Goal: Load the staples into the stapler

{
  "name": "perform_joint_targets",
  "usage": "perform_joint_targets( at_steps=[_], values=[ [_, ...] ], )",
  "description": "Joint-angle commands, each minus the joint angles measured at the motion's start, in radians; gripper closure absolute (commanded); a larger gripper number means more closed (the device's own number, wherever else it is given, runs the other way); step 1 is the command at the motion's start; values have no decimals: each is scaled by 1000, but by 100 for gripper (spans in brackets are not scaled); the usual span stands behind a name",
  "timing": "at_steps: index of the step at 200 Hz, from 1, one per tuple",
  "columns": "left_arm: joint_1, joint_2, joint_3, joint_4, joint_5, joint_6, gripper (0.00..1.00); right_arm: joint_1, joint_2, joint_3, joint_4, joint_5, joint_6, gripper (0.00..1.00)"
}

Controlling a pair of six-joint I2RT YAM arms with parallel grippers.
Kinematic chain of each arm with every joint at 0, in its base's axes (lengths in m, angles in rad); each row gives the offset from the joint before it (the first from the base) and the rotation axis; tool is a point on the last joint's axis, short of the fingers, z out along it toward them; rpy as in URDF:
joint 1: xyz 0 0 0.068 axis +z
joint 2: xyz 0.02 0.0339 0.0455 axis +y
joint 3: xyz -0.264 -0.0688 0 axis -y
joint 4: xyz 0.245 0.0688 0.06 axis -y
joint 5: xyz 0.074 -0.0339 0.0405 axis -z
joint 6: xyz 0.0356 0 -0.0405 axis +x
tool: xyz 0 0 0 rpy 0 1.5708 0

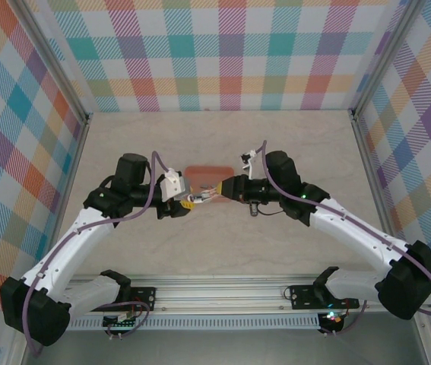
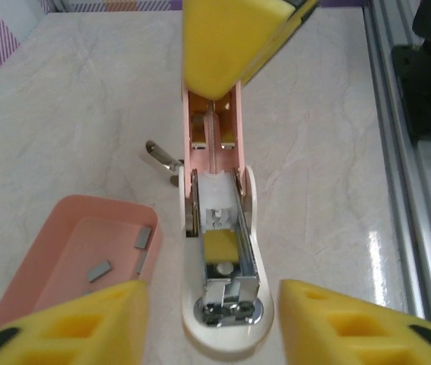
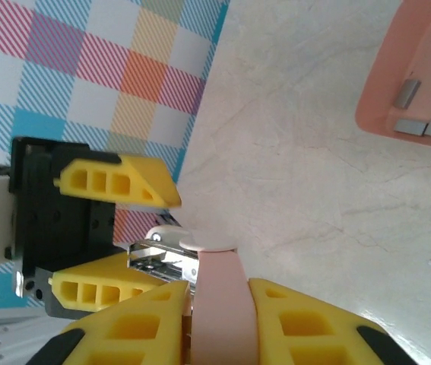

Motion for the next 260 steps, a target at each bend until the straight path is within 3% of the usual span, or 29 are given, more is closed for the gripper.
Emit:
perform_joint_targets(
  at_steps=[1,41,74,122,173,260],
  values=[
    [5,-29,-23,42,5,-28,45,-5,-24,68,-107,18,-167,79],
    [5,-36,-47,77,17,-102,40,-105,-5,191,-363,-88,-550,81],
    [5,-50,-67,111,-21,-165,39,-218,83,358,-691,-160,-1020,82],
    [4,-65,-132,297,-185,-470,35,-295,193,480,-969,-152,-1521,85],
    [-7,-55,-186,339,-205,-541,35,-346,327,539,-1089,12,-1762,83],
    [-11,27,-178,307,-186,-458,35,-425,540,601,-1135,179,-1981,84]
  ],
)
